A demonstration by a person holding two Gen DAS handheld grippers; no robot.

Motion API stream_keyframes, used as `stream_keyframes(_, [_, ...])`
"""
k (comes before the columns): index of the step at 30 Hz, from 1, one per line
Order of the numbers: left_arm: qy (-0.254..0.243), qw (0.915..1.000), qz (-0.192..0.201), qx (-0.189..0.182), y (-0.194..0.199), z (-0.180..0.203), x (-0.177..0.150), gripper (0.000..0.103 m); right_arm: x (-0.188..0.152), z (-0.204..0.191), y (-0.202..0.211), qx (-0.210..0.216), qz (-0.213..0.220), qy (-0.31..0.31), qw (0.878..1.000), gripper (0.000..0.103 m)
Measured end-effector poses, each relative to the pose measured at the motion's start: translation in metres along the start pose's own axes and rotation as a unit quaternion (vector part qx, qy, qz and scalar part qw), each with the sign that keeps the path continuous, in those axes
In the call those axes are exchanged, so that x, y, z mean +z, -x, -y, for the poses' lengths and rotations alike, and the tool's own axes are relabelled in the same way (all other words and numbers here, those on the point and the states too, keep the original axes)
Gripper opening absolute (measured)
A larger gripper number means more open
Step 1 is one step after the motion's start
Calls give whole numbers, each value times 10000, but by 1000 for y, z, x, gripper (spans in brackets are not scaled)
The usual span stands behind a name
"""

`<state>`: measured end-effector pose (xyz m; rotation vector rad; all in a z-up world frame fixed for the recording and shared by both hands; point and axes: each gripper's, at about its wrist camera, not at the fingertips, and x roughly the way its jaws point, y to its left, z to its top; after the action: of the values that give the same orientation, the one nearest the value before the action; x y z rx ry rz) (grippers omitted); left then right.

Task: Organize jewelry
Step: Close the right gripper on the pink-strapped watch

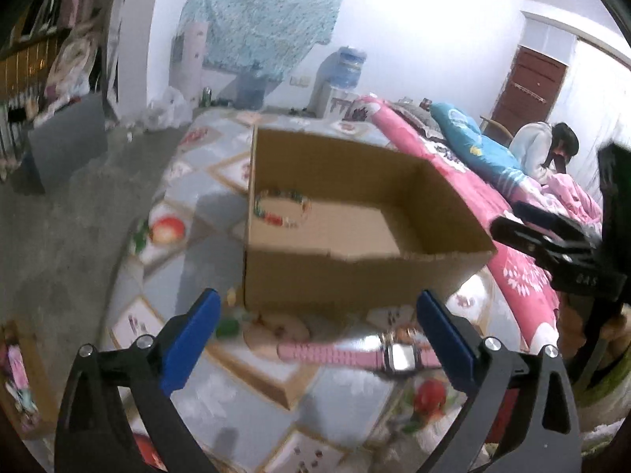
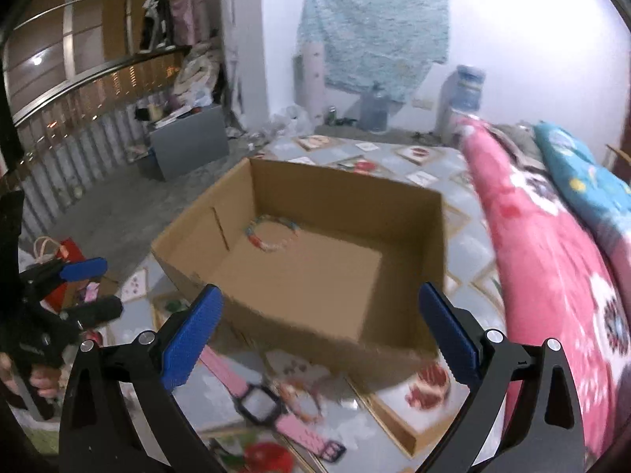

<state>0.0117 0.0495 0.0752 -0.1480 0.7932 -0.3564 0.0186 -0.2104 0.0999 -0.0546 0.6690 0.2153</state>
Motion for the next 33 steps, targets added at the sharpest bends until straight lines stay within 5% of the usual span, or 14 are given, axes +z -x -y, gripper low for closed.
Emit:
stream_keyframes(6, [382,9992,-71,-73,-1,-13,-27,97,-58,14,21,-33,289,-419,9987,95])
stream_keyframes(12, [165,9990,-284,296,-20,-13,-42,97,-98,-6,11,566,-225,-398,9973,91])
stream_keyframes(18, [-378,9948,-476,822,-49,-7,-52,97,-107,-28,-20,841,-731,-134,9937,63])
stream_keyframes(33, [-806,9903,-609,955,-77,-2,-55,97,-109,-54,-61,1054,-1112,788,9851,56])
